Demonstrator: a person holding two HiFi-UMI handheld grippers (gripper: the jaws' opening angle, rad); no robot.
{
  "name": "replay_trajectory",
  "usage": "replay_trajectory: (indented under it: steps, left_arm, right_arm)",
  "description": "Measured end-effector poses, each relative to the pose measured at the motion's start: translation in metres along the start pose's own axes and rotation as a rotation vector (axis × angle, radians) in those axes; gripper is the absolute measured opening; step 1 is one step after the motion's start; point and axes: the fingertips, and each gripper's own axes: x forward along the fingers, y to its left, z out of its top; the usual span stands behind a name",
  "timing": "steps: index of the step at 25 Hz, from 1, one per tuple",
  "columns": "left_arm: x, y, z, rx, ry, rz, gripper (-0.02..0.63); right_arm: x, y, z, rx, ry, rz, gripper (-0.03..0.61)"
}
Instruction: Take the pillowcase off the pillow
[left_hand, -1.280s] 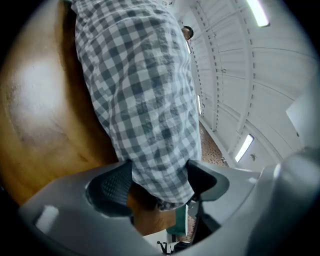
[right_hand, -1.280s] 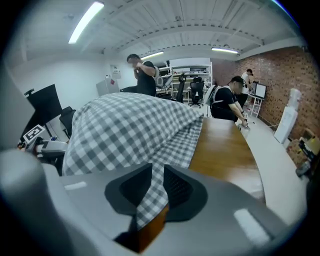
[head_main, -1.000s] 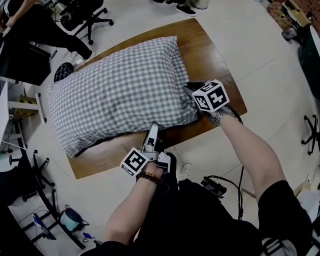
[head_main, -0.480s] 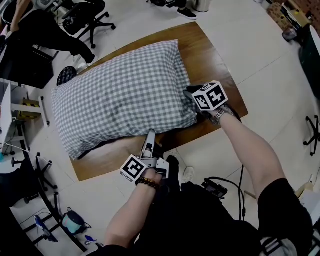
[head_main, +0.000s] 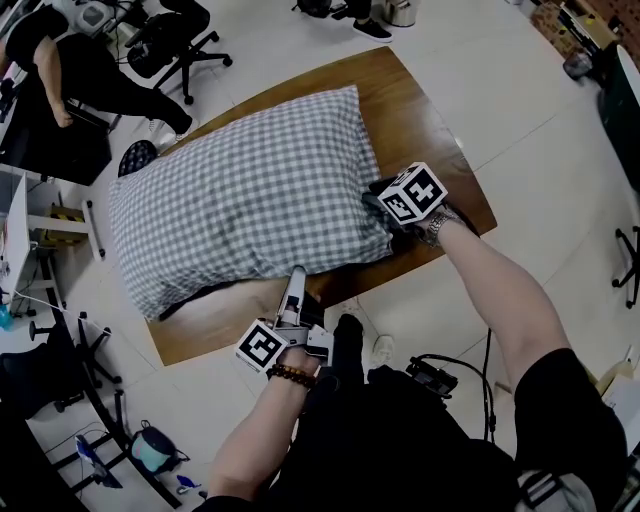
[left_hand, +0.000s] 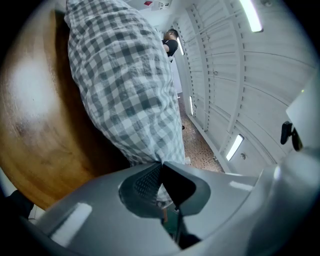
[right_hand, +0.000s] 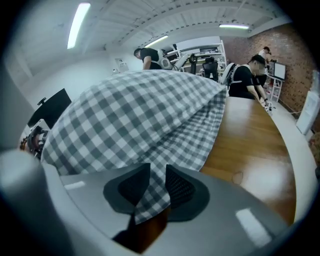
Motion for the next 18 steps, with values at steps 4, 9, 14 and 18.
replay_trajectory:
  steps: [4,9,14,18]
  left_arm:
    - [0.022,-0.052,0.008,0.078,-0.018,-0.327,0.002]
    - [0.019,-0.053,-0.002,0.086,-0.008,-0.338,0.002]
    - [0.021,-0.053,0.005,0.084,-0.002,-0.343,0.002]
    - [0.022,-0.053,0.007,0.083,-0.001,-0.341,0.002]
  right_arm:
    - [0.006,0.013,-0.014,-0.082,0.052,0.083,0.127]
    - [0.006,0.040,-0.027,-0.162,0.039,0.234,0.166]
    - [-0.004,0.060,-0.005,0.003,-0.060,0.405,0.207]
    - [-0.008,0.061,0.001,0.121,-0.116,0.464,0.213]
